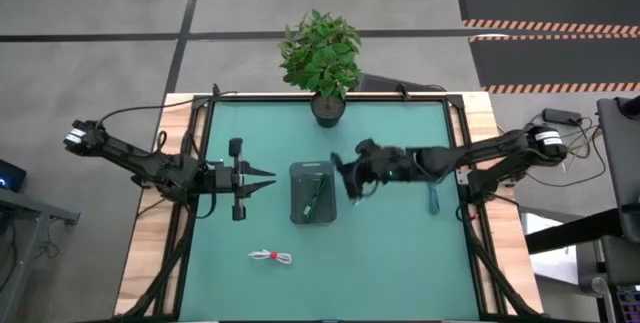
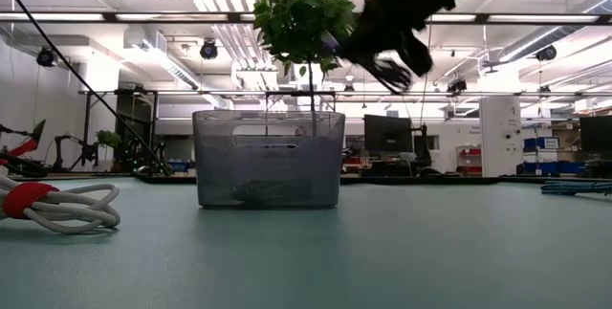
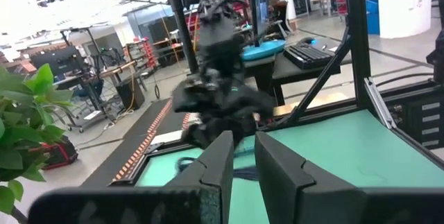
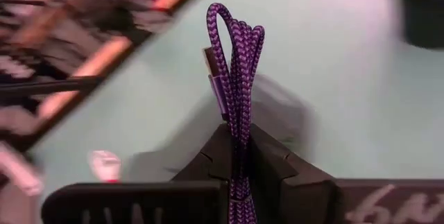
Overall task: Pick and place USB-C Cables
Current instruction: Put the violet charger cable into the black bin
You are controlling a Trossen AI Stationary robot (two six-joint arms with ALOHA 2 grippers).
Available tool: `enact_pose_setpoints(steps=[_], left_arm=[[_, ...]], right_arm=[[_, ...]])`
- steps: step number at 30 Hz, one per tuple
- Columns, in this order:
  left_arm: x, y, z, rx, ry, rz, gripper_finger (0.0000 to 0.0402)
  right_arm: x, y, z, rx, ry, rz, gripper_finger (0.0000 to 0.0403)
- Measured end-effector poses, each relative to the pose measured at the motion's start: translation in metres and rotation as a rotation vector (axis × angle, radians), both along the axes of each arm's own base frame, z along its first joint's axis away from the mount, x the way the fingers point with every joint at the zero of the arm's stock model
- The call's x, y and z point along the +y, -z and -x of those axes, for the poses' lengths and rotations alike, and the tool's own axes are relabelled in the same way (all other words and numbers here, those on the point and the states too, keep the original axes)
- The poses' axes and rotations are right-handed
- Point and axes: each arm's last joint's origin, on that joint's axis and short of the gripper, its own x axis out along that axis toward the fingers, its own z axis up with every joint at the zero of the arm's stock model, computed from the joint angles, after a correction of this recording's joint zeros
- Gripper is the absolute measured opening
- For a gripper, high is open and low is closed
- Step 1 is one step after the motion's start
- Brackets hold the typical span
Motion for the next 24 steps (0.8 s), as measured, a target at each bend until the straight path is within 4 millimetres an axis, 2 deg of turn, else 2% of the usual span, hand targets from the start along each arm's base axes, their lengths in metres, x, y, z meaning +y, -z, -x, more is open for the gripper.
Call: enact_pose_setpoints(steps=[3, 6, 11, 18, 24], left_arm=[[0.001, -0.001, 0.001, -0.01, -0.001, 0.006, 0.0046], [0.001, -0.002, 0.001, -0.012, -0.001, 0.007, 0.0046], [0.001, -0.001, 0.001, -0.006, -0.002, 0.001, 0.0046], [0.001, -0.003, 0.001, -0.026, -0.003, -0.011, 0.0046], [0.001, -0.005, 0.003, -0.037, -0.003, -0.014, 0.0046]], right_arm=[[0.014, 0.004, -0.011, -0.07, -0.041, -0.002, 0.0014], [0.019, 0.009, -0.022, -0.137, -0.047, -0.033, 0.0014], [0.024, 0.021, -0.039, -0.159, -0.013, -0.207, 0.0014], [0.027, 0.027, -0.075, -0.067, 0.016, -0.276, 0.0013], [0.021, 0.012, -0.098, 0.086, 0.071, -0.277, 0.0013]])
